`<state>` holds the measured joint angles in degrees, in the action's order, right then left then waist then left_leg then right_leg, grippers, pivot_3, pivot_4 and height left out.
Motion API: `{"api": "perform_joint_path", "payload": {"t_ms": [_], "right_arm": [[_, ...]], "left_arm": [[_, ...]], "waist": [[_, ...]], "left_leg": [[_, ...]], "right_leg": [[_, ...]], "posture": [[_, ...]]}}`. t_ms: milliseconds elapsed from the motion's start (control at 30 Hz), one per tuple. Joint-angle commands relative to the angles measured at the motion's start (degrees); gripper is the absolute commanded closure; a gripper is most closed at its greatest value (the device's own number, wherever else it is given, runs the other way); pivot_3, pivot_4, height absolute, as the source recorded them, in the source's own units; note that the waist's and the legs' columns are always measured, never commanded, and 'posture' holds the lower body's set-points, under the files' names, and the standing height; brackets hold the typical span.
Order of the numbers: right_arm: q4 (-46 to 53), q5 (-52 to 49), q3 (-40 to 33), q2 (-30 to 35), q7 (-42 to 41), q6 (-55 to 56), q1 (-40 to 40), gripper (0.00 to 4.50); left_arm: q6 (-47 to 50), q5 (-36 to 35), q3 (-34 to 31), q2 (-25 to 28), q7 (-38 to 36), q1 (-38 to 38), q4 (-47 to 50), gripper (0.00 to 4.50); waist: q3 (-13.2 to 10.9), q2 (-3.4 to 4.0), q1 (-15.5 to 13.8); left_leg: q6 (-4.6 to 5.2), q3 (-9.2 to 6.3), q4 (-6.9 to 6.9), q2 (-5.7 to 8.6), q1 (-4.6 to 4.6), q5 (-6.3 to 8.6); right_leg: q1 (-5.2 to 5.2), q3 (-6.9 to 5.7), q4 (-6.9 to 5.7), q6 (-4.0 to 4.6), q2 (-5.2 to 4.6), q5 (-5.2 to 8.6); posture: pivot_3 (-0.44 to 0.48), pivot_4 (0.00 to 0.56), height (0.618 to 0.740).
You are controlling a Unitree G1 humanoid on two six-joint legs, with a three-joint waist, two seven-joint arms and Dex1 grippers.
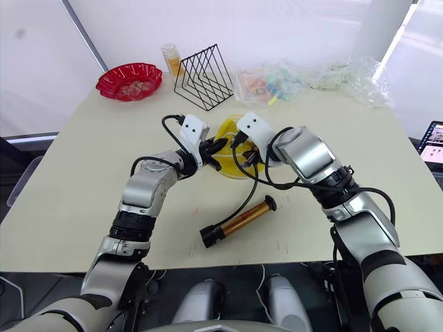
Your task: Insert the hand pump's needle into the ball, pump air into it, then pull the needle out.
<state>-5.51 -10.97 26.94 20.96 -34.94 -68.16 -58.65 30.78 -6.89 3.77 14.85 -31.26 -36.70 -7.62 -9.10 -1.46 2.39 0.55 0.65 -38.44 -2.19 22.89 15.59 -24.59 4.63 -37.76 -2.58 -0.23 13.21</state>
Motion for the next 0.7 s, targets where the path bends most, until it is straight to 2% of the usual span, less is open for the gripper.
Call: {"api": "perform_joint_path", "payload": {"t_ms": [33, 300, 700], "right_arm": [[-1.51, 0.46, 2.52, -1.31, -3.29, 2.51, -2.83, 4.17], [-6.90, 3.83, 6.21, -2.17, -7.96, 6.12, -4.63, 4.17], [-14.01, 8.66, 7.15, -5.56, -11.36, 10.49, -5.41, 4.17]], "left_arm": [[0.69, -0.79, 3.57, -1.26, -2.93, 0.75, -0.96, 4.50], [0.51, -0.78, 3.38, -1.45, -2.61, 0.72, -1.03, 4.50], [0.97, -0.78, 3.16, -1.55, -2.52, 1.07, -0.27, 4.50]], "waist": [[0.00, 0.00, 0.00], [0.01, 0.00, 0.03], [0.09, 0.00, 0.34]], "left_leg": [[0.00, 0.00, 0.00, 0.00, -0.01, 0.00], [0.00, 0.01, -0.02, 0.00, -0.09, 0.00], [0.00, 0.00, -0.05, -0.02, -0.20, 0.00]], "right_leg": [[0.00, 0.00, -0.01, 0.00, 0.00, 0.00], [0.04, 0.01, -0.06, 0.00, 0.00, 0.00], [0.08, 0.02, -0.13, 0.01, 0.05, -0.01]], "posture": [[0.000, 0.150, 0.735], [0.000, 0.150, 0.735], [0.000, 0.150, 0.735]]}}
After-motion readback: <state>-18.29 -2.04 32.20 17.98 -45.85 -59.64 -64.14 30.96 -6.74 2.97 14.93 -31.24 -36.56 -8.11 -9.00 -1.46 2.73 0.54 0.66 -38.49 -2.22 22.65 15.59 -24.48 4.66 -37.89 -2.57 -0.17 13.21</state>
